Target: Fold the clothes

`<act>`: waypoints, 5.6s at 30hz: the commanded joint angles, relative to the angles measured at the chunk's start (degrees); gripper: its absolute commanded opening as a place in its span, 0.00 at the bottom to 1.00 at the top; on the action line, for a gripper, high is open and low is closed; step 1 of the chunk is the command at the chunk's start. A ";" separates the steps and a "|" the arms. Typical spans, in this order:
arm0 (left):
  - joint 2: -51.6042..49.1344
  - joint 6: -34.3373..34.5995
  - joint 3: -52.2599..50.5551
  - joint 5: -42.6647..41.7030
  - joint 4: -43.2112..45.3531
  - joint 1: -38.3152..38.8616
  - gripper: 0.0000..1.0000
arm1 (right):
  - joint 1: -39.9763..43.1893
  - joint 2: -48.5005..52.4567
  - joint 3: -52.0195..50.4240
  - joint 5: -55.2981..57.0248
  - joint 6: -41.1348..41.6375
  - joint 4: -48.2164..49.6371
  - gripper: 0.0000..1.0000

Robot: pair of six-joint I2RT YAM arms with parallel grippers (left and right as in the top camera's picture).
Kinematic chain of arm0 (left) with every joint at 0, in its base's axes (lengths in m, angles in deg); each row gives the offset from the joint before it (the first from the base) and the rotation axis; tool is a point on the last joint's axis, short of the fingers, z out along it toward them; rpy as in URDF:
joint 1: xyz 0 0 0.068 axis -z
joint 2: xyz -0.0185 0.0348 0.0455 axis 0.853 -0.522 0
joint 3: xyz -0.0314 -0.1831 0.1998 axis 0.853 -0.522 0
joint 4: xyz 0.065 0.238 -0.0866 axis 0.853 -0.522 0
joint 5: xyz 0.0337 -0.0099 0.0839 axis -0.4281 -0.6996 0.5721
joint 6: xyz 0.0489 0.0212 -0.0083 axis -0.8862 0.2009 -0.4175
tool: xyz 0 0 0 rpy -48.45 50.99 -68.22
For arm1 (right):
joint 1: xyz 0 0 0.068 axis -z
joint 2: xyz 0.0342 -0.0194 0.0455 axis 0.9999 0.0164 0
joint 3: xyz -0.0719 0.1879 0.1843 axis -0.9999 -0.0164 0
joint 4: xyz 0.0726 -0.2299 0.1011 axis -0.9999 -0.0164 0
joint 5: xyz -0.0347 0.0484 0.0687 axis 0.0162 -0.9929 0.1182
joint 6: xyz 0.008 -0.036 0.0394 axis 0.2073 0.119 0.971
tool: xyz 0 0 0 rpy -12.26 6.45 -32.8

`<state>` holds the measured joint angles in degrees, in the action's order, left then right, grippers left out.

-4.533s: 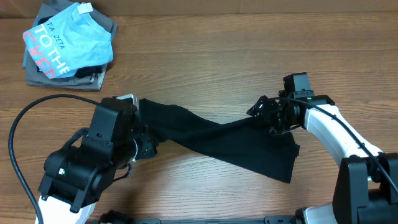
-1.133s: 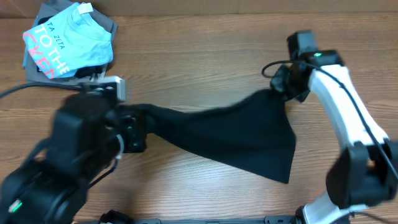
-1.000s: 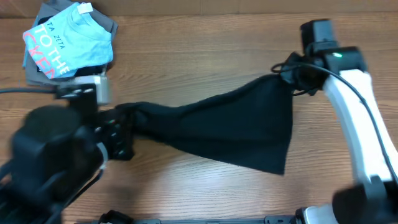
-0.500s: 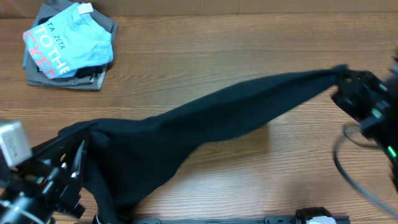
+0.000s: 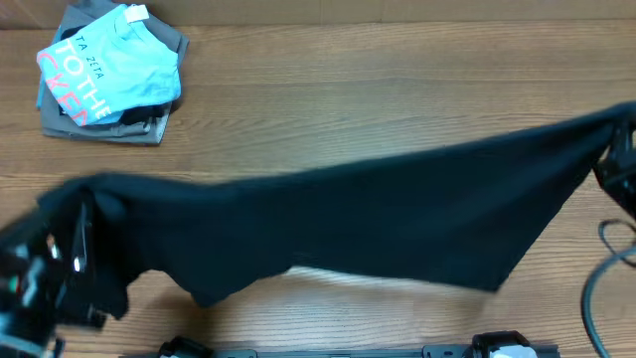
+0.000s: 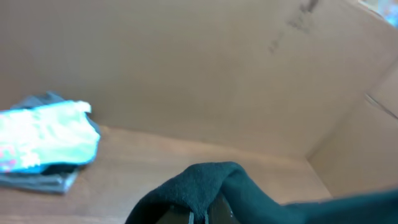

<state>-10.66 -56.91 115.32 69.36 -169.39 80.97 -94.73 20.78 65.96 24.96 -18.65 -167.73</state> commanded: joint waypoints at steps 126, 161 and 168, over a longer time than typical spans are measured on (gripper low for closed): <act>-29.55 -0.66 -88.41 -22.88 24.39 -9.35 0.04 | 11.02 7.13 -78.16 -17.25 3.39 22.27 1.00; -29.53 -2.62 -88.41 -22.95 24.30 -10.10 0.04 | 19.15 12.55 -83.38 -14.64 7.48 28.61 0.80; -29.53 -2.89 -88.41 -23.12 24.22 -10.10 0.04 | 19.21 18.05 -83.38 -15.56 7.69 31.10 0.65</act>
<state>-39.86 -58.61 27.10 46.34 -145.04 71.22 -75.92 37.32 -17.16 10.30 -11.09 -137.13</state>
